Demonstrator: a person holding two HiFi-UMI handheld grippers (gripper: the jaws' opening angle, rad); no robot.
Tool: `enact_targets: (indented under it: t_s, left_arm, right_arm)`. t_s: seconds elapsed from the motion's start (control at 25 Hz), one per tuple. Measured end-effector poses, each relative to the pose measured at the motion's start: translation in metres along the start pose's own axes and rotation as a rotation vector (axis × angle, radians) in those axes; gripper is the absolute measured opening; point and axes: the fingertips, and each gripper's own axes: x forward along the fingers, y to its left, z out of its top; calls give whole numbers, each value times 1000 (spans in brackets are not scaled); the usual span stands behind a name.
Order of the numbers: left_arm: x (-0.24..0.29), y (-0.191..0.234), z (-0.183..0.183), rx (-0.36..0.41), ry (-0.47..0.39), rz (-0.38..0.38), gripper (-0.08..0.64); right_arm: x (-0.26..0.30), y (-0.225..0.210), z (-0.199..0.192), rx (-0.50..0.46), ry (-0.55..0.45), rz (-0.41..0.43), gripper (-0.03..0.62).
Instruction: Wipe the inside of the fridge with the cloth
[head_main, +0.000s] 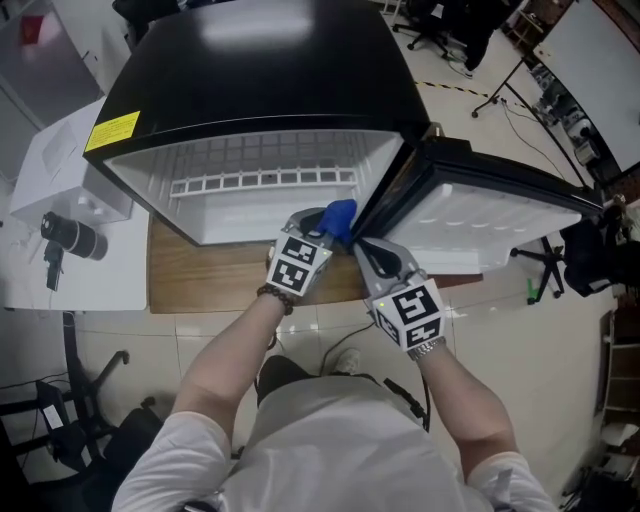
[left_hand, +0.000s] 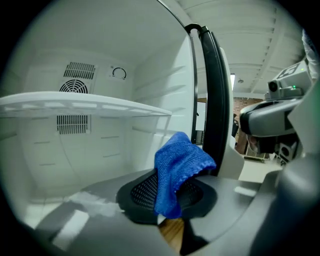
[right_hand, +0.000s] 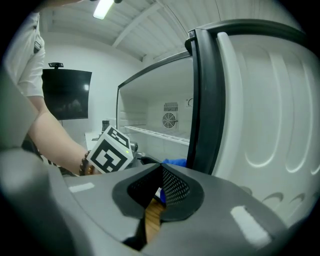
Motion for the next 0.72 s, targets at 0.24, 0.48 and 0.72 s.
enact_targets:
  t_s: [0.24,0.48,0.72]
  left_arm:
    - [20,9,4,-30,-16,61,72]
    - [34,26,5,-47,-37,133,72]
    - [50,44,7,-52,-56,194,72]
  right_arm:
    - [-3,0,7,-35,-26,52,2]
    - [-5,1,13,-56,-51,99,2]
    - [-9,-1,12,-69,-69,130,2]
